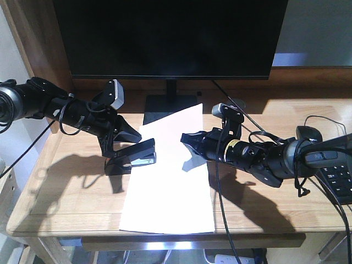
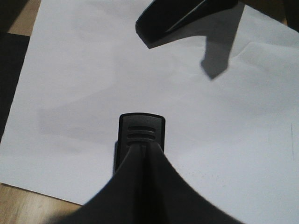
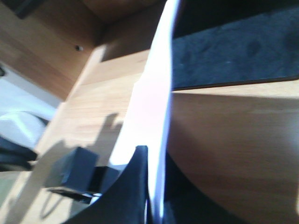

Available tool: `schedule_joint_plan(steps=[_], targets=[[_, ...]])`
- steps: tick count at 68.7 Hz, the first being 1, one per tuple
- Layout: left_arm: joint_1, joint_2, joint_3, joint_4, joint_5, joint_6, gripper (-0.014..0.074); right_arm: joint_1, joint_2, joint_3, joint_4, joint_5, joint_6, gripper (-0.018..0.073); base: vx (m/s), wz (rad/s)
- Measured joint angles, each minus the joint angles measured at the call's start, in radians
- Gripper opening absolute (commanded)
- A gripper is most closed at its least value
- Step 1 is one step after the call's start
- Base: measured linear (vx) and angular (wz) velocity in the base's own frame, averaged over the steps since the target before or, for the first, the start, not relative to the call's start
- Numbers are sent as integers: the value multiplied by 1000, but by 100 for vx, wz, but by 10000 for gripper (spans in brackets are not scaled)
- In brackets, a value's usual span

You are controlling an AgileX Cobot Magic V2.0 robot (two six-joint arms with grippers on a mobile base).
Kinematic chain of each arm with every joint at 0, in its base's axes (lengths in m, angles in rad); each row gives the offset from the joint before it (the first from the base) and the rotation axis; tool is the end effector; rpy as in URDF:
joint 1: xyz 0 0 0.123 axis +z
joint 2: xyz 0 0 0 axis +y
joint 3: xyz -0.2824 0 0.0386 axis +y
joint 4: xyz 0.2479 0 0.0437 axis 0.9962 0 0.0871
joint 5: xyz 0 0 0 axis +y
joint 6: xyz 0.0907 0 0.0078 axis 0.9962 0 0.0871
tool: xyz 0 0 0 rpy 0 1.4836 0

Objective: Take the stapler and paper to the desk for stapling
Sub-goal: 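Lower the paper flat onto the desk and open the right gripper, then withdraw the right gripper up and away from the paper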

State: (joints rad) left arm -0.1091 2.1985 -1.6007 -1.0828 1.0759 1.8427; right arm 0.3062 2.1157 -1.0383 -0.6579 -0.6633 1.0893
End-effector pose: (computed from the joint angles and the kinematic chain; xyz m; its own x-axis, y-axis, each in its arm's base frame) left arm 0.4355 -0.1189 0.1716 -0.1179 0.5806 -0.8056 0.9849 0.1720 -0.0202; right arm 0.3822 0.1567 0.1111 -0.6573 0.2937 -0.6941 -0.3098 0.7342 0.6041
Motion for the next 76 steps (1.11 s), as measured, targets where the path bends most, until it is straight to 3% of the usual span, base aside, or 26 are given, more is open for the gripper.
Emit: schedule_joint_plan(steps=[19, 38, 46, 59, 76], targets=[[0, 0, 0, 0, 0, 0, -7, 0, 2, -25, 4, 48, 0, 149, 0, 0], [0, 0, 0, 0, 0, 0, -7, 0, 2, -61, -24, 147, 26, 518, 0, 0], [0, 0, 0, 0, 0, 0, -7, 0, 2, -61, -60, 182, 30, 627, 0, 0], [0, 0, 0, 0, 0, 0, -7, 0, -59, -61, -129, 348, 35, 652, 0, 0], [0, 0, 0, 0, 0, 0, -7, 0, -257, -61, -307, 684, 35, 610, 0, 0]])
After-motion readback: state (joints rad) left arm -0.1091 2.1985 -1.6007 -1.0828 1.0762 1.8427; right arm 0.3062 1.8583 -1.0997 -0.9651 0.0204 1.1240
